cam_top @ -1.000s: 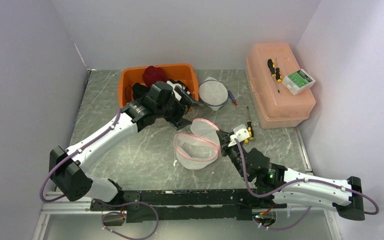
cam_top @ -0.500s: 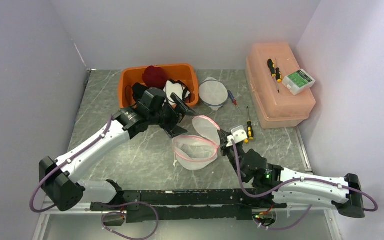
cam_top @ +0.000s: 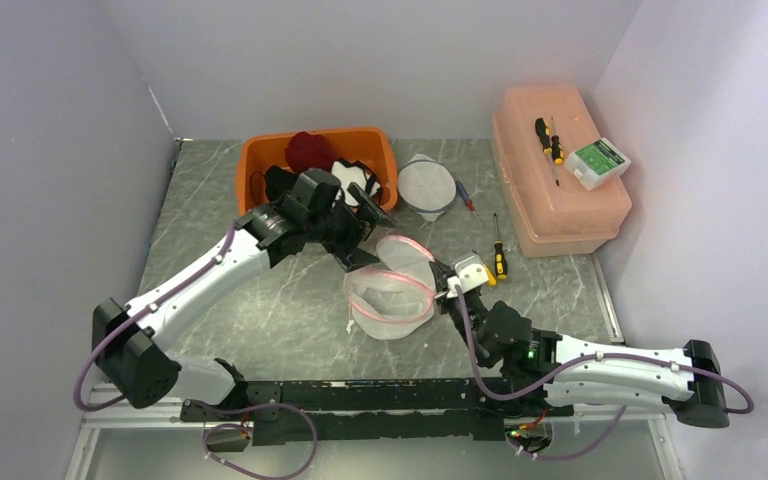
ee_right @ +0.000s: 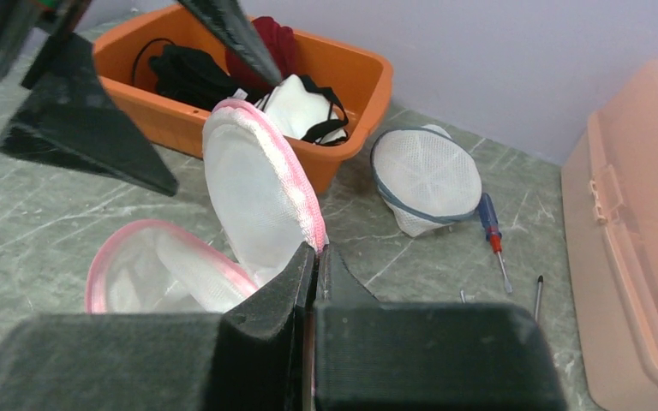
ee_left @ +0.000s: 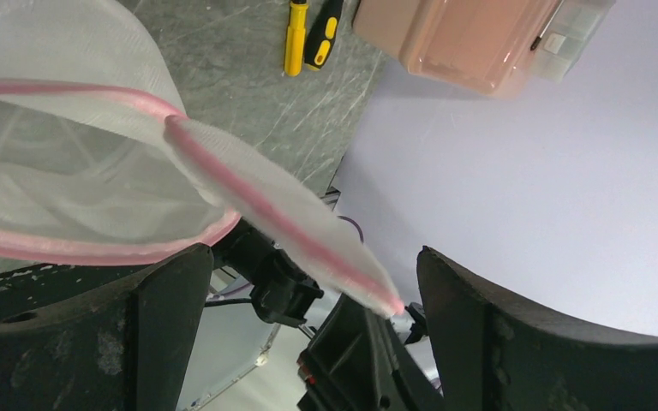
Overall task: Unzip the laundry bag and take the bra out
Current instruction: Close the laundry bag at the center of the board.
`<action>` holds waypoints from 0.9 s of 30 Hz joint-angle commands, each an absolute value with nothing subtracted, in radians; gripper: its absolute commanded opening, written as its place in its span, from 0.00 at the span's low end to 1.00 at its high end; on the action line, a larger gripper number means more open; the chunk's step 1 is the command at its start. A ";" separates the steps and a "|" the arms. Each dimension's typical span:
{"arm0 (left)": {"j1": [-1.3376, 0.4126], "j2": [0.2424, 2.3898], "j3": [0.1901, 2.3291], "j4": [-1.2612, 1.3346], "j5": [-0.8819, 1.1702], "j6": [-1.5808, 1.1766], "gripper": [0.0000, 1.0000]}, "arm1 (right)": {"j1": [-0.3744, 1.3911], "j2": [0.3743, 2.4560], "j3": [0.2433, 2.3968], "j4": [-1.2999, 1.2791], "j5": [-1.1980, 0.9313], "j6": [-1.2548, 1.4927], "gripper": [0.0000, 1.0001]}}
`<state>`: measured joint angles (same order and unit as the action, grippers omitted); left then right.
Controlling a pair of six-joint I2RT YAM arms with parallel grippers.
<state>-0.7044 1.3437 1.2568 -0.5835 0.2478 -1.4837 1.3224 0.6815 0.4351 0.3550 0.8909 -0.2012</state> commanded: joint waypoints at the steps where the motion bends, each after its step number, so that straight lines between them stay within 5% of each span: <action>1: -0.704 1.384 1.334 -0.574 0.271 -1.505 0.94 | 1.347 0.701 0.442 0.451 0.921 -0.263 0.00; 12: -0.704 1.397 1.307 -0.560 0.229 -1.498 0.90 | 1.367 0.707 0.427 0.461 0.913 -0.285 0.00; 19: -0.704 1.394 1.275 -0.514 0.233 -1.495 0.31 | 1.379 0.693 0.426 0.420 0.878 -0.275 0.00; 24: -0.704 1.399 1.270 -0.497 0.244 -1.484 0.03 | 1.383 0.687 0.456 0.339 0.859 -0.215 0.00; 25: -0.704 1.394 1.267 -0.494 0.242 -1.481 0.03 | 1.384 0.686 0.471 0.303 0.855 -0.180 0.09; 27: -0.704 1.383 1.261 -0.489 0.236 -1.469 0.03 | 1.382 0.679 0.519 0.196 0.818 -0.090 0.51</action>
